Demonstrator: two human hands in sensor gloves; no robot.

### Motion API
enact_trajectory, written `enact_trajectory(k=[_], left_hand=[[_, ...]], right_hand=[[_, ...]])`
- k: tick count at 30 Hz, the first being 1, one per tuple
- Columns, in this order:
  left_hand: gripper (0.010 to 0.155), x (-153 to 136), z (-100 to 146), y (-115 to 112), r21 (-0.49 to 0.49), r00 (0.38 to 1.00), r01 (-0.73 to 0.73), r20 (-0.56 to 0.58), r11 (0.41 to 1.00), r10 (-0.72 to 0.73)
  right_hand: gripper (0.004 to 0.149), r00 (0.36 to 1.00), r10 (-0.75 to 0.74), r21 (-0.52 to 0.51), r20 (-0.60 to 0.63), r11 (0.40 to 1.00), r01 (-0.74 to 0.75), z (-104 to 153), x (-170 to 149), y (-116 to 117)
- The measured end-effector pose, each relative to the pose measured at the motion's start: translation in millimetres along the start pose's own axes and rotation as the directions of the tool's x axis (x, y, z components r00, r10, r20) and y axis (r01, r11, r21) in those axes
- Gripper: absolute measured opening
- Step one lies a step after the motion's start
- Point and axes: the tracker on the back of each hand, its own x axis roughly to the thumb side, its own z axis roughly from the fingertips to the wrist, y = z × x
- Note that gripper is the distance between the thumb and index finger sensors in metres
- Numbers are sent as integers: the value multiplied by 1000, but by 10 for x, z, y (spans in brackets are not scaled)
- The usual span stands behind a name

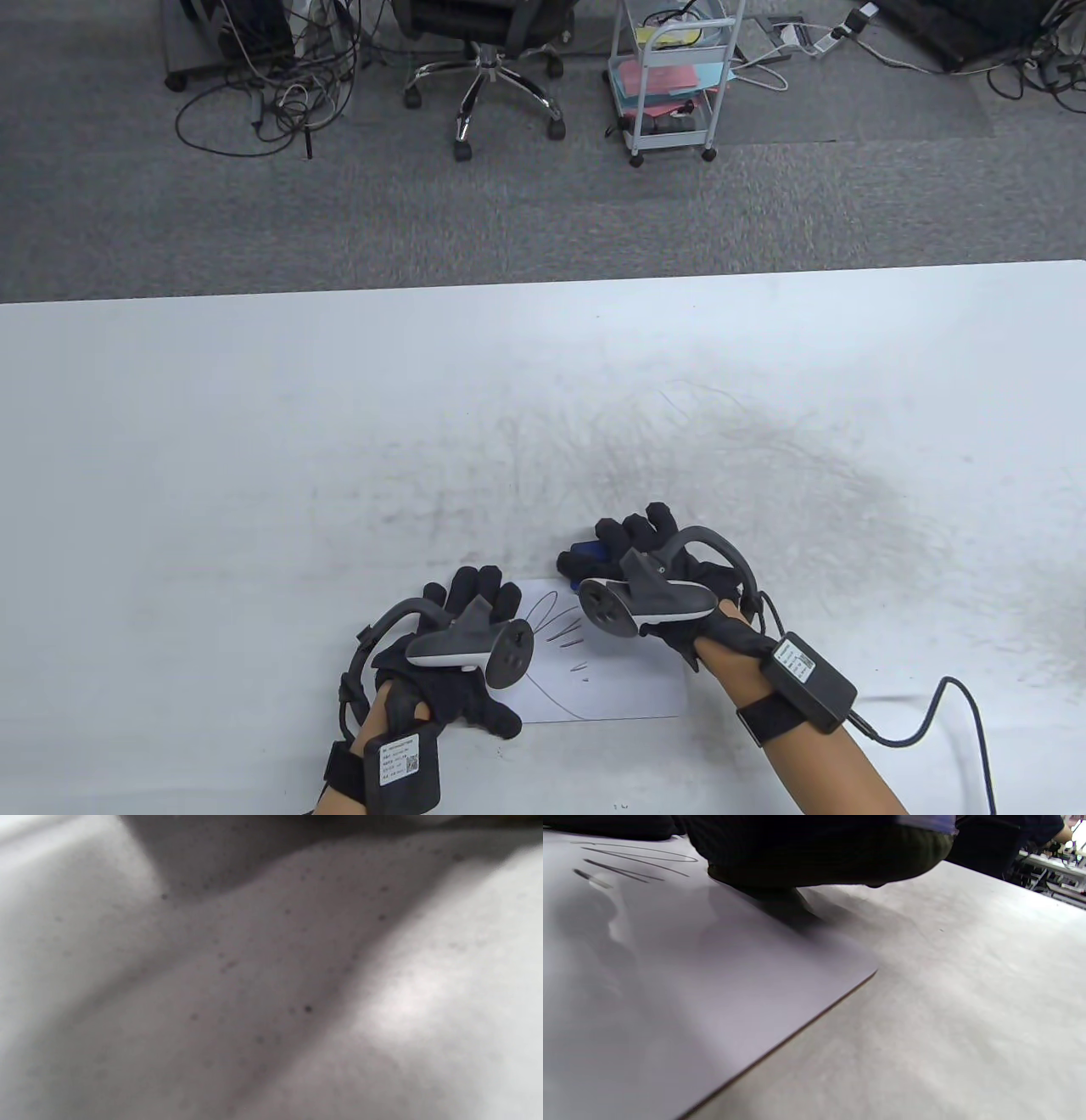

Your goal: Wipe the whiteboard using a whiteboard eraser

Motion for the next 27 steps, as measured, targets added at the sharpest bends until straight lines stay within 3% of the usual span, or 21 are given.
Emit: enact_trajectory(k=[4, 8, 16, 22, 27], left_hand=[[133, -1, 0, 0, 0, 1000, 0, -2, 1000, 0], [133, -1, 1, -1, -1, 1000, 0, -4, 1000, 0], [133, -1, 1, -3, 0, 1000, -1, -5, 1000, 1], [133, -3, 1, -2, 1, 1000, -1, -4, 1000, 1], [133, -3, -1, -2, 1, 1000, -2, -2, 1000, 2]], right_hand=[[54, 994, 86, -49, 70, 995, -82, 209, 168, 21], [55, 973, 161, -87, 165, 985, -148, 608, 467, 66], [54, 943, 233, -138, 238, 969, -205, 1181, 839, 163], [54, 963, 159, -81, 219, 986, -145, 1079, 779, 126], [55, 984, 81, -27, 157, 997, -78, 723, 565, 66]])
